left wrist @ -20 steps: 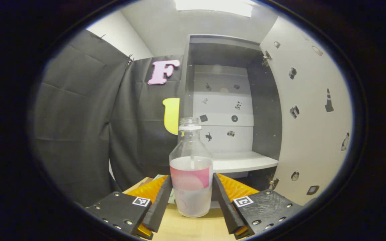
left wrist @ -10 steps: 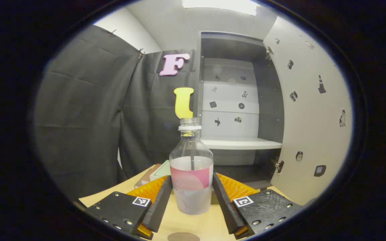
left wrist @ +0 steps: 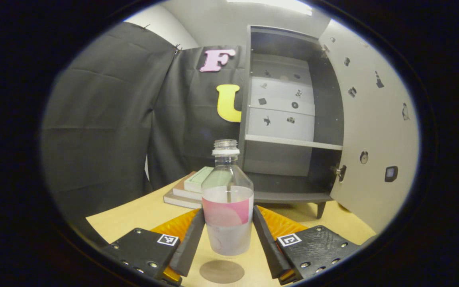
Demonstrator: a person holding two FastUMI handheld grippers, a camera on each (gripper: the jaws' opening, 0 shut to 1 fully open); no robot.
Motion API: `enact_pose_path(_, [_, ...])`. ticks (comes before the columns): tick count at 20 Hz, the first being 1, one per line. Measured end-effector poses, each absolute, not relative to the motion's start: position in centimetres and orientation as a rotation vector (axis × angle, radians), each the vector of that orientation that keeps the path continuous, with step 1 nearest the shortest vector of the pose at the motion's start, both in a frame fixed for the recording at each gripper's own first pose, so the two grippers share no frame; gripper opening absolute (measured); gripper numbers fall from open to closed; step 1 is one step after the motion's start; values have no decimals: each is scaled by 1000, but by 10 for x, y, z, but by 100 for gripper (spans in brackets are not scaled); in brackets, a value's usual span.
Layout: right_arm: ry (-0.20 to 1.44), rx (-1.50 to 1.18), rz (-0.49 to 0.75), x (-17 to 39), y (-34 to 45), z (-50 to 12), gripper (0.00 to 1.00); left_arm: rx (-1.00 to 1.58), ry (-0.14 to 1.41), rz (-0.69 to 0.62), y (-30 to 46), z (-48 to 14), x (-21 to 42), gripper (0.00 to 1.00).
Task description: Open the cabinet door with the right hand, grasp the bottle in the cabinet with the left hand and place it on the coaster, then close the cabinet door with the right hand.
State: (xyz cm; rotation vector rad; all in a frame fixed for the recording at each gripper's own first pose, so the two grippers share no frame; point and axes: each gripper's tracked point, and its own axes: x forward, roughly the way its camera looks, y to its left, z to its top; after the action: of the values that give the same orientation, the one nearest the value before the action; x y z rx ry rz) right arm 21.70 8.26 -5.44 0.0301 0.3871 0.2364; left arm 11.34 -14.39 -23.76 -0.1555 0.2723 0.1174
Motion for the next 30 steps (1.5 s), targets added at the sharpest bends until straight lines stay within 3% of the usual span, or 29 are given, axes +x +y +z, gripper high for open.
enact_pose_path(11, [403, 5, 234, 217, 77, -60, 98, -125, 396, 145, -149, -328, 93, 72])
enact_pose_path(21, [410, -2, 257, 222, 88, -63, 98, -93, 398, 183, -152, -337, 78, 76])
enact_pose_path(24, [411, 11, 266, 223, 92, -64, 98, -83, 419, 176, -156, -337, 74, 72])
enact_pose_path(28, [407, 13, 285, 224, 96, -64, 98, -85, 433, 187, -155, -334, 67, 74])
enact_pose_path(29, [406, 14, 287, 224, 96, -64, 98, -90, 435, 193, -156, -333, 64, 86])
enact_pose_path(30, [404, 17, 288, 225, 96, -63, 98, -89, 440, 196, -157, -331, 62, 84])
